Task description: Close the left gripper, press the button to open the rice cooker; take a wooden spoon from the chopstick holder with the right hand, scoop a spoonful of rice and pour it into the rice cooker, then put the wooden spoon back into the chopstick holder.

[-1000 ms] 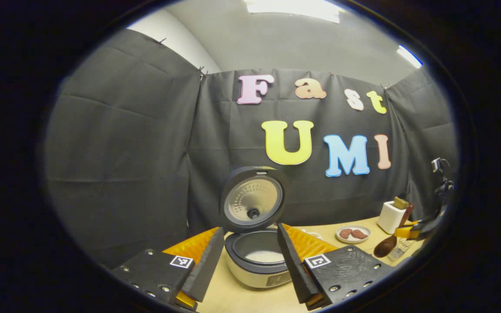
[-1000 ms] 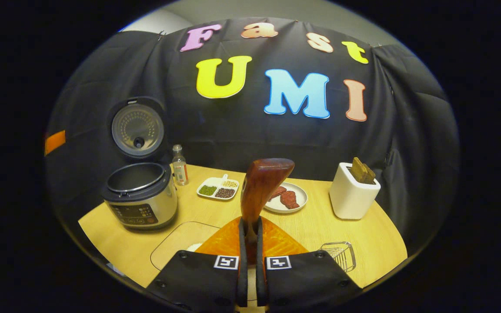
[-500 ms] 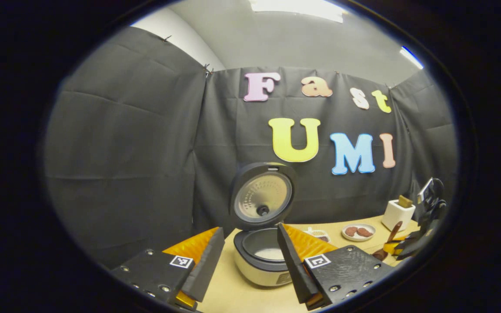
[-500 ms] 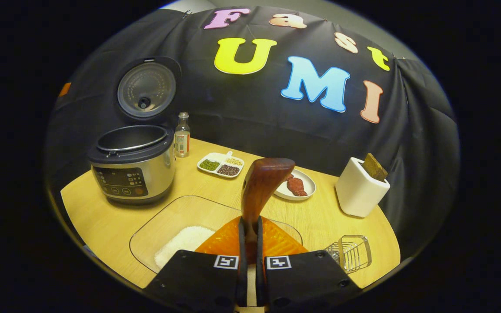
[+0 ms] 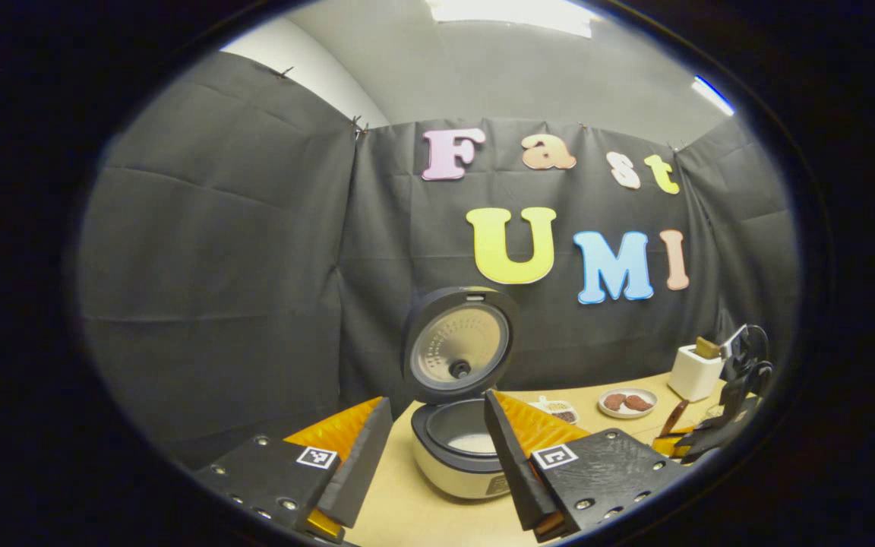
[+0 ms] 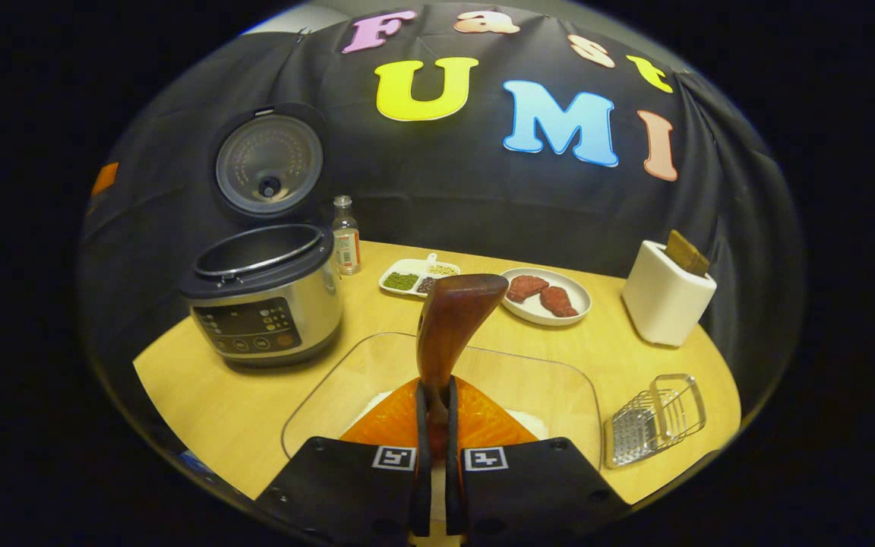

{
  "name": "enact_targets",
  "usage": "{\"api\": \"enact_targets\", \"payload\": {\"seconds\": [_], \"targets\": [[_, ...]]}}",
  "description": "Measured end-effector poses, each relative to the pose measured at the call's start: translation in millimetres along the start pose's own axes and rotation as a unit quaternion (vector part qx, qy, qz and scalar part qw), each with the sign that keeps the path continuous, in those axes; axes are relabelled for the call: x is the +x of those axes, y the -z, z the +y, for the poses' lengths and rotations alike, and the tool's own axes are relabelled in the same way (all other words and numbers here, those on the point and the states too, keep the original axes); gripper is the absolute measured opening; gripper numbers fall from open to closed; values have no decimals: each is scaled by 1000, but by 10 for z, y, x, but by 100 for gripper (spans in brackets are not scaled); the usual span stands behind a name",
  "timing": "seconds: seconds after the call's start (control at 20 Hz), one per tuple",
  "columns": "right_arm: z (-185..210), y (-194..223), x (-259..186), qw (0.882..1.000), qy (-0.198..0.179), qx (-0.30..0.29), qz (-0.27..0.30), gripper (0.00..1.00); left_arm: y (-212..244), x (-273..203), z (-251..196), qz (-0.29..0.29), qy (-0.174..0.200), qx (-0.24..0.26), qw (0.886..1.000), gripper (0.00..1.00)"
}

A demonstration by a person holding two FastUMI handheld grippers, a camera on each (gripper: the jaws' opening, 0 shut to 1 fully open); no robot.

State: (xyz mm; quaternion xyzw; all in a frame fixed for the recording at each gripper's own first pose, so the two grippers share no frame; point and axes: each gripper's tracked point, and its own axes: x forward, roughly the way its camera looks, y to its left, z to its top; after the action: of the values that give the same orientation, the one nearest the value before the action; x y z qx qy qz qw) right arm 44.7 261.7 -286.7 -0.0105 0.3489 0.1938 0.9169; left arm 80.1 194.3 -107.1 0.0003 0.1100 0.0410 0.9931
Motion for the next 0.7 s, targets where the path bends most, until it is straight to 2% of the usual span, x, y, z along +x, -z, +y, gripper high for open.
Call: {"api": "enact_targets", "payload": {"seconds": [0.15, 0.25, 0.3, 0.4, 0.45, 0.55, 0.7], "targets": [[51, 9, -28, 998, -24, 53, 16, 7, -32, -24, -24, -4, 1, 0, 1000, 75], [39, 26, -44, 995, -34, 93, 26, 9, -58, -40, -30, -6, 0, 0, 1000, 78], [37, 32, -52, 992, -43, 118, 31, 6, -68, -51, -27, -7, 0, 0, 1000, 78], [-21, 55, -81, 983, -55, 170, 40, 10, -95, -70, -46, -9, 0, 0, 1000, 75], [-81, 78, -82, 978, -55, 196, 44, 10, -115, -81, -53, -9, -1, 0, 1000, 77], [-186, 107, -113, 965, -57, 250, 50, 9, -140, -93, -81, -10, -1, 1, 1000, 75], [-371, 108, -183, 950, -57, 302, 47, 9, -208, -144, -86, -16, -5, 3, 1000, 78]]}}
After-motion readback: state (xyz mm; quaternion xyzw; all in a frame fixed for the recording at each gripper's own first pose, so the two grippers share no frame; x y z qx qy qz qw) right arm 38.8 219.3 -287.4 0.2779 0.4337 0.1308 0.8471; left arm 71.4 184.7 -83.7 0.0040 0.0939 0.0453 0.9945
